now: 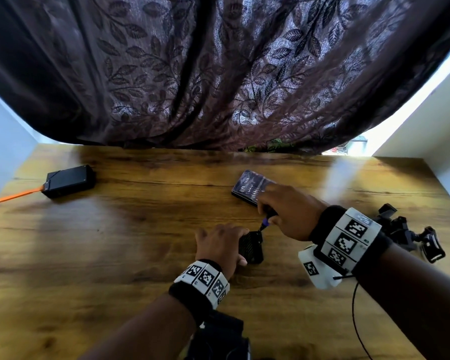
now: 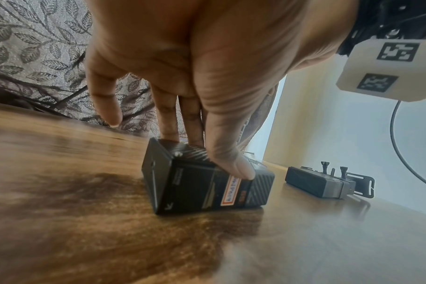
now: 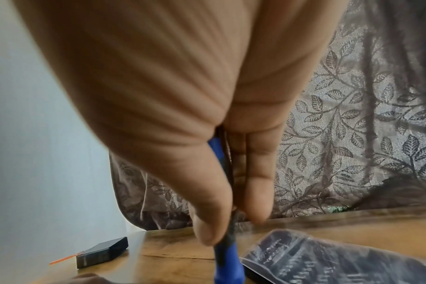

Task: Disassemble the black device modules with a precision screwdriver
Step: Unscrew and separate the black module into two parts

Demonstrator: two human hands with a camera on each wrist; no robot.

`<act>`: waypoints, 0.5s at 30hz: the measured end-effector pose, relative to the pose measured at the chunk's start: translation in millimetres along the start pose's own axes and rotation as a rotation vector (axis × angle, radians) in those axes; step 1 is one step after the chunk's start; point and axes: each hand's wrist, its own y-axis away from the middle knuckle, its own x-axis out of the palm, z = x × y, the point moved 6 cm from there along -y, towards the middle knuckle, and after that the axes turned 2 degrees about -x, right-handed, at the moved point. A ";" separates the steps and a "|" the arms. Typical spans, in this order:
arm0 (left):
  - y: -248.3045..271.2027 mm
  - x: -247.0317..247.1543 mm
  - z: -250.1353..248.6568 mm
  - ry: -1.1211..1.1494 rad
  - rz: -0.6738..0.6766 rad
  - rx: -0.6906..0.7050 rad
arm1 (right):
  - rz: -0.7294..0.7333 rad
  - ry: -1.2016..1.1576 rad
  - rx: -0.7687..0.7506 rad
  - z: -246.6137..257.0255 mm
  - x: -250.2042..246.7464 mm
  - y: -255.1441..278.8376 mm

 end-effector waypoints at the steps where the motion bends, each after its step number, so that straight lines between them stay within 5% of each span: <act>1: -0.4 -0.2 -0.1 -0.004 0.001 0.002 | -0.003 0.018 0.010 -0.6 -0.7 -0.4; 11: 0.5 -0.7 -2.5 -0.019 0.019 -0.001 | -0.042 0.227 0.172 -0.2 -9.1 -5.5; 15: 0.8 -1.8 -3.0 -0.023 0.015 0.003 | -0.084 0.079 0.105 -4.8 -7.5 -0.4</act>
